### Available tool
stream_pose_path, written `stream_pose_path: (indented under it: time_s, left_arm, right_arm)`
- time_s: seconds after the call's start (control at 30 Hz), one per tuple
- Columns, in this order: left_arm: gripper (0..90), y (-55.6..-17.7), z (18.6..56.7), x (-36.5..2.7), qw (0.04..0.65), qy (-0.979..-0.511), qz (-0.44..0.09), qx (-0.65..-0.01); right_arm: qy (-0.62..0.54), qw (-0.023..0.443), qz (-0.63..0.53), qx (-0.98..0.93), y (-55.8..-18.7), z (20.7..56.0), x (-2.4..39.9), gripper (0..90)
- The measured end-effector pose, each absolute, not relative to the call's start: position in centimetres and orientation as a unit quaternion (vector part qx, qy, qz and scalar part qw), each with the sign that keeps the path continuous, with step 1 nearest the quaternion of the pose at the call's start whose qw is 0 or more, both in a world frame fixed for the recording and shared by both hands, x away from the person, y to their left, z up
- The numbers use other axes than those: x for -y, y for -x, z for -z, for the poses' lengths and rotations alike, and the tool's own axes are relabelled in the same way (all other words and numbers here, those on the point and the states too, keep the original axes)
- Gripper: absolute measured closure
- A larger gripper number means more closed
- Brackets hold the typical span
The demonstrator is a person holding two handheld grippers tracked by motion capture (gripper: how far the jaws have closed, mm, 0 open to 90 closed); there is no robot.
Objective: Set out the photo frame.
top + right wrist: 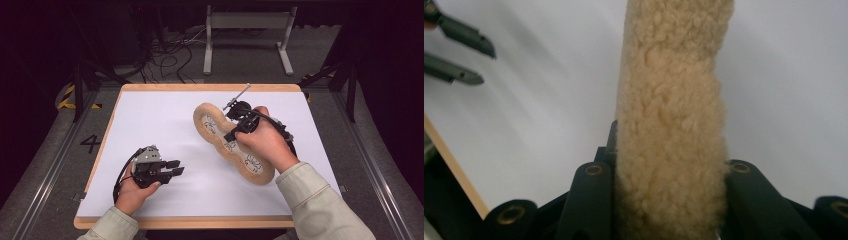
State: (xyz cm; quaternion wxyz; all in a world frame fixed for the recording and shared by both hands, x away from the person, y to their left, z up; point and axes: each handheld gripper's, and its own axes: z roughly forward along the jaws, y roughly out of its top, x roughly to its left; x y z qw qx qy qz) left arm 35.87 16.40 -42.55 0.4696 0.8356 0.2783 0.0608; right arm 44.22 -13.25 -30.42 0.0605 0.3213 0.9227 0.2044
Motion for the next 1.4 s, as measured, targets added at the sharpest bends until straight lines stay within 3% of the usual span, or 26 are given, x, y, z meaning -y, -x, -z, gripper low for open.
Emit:
stream_pose_path:
  time_s: [0.4,0.57,0.93,1.4]
  left_arm:
    - [67.6,-36.3,43.1,-18.0,0.475,-0.823,-0.054,-0.305]
    - [67.8,-35.9,43.2,-18.9,0.475,-0.818,-0.059,-0.319]
    - [68.6,-35.4,43.3,-19.7,0.472,-0.815,-0.066,-0.33]
    - [68.7,-35.7,43.5,-19.5,0.468,-0.819,-0.062,-0.327]
  right_arm:
    - [-0.141,0.045,-0.172,-0.974,-44.3,29.3,12.0,69.8]
    - [-0.051,0.012,-0.166,-0.985,-44.2,30.2,11.3,69.8]
    - [-0.004,-0.034,-0.126,-0.992,-44.5,32.6,9.9,69.8]
    - [-0.009,-0.041,-0.11,-0.993,-45.3,35.2,10.1,69.4]
